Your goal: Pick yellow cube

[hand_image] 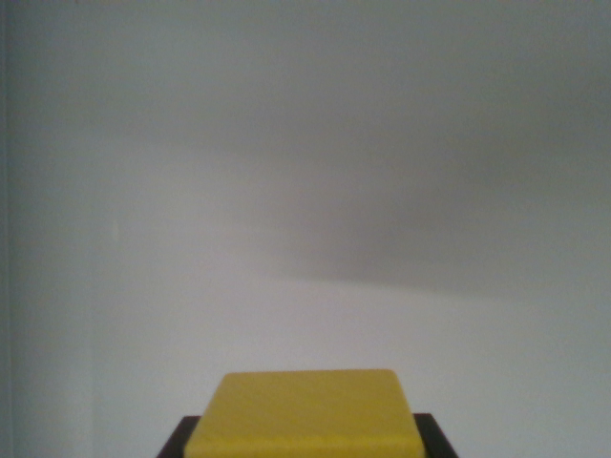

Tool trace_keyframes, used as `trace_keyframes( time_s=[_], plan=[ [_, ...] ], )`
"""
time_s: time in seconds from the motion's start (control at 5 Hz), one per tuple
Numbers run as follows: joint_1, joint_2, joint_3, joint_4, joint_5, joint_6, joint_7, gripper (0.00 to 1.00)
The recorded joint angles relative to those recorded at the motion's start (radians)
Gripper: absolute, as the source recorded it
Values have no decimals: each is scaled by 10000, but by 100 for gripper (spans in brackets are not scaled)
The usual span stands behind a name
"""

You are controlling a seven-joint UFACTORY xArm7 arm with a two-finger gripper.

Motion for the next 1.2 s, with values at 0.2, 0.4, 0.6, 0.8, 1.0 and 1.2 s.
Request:
trace_keyframes(
  time_s=[0.2, 0.4, 0.6, 0.8, 1.0, 1.2],
  plan=[
    [-8, -168, -10, 293, 19, 460, -1, 100],
    [-8, -168, -10, 293, 19, 460, -1, 100],
    [-16, -340, -20, 592, 37, 929, -3, 100],
    [-16, -340, -20, 592, 37, 929, -3, 100],
    [-23, -511, -30, 890, 56, 1396, -4, 100],
    [-23, -511, -30, 890, 56, 1396, -4, 100]
  ],
)
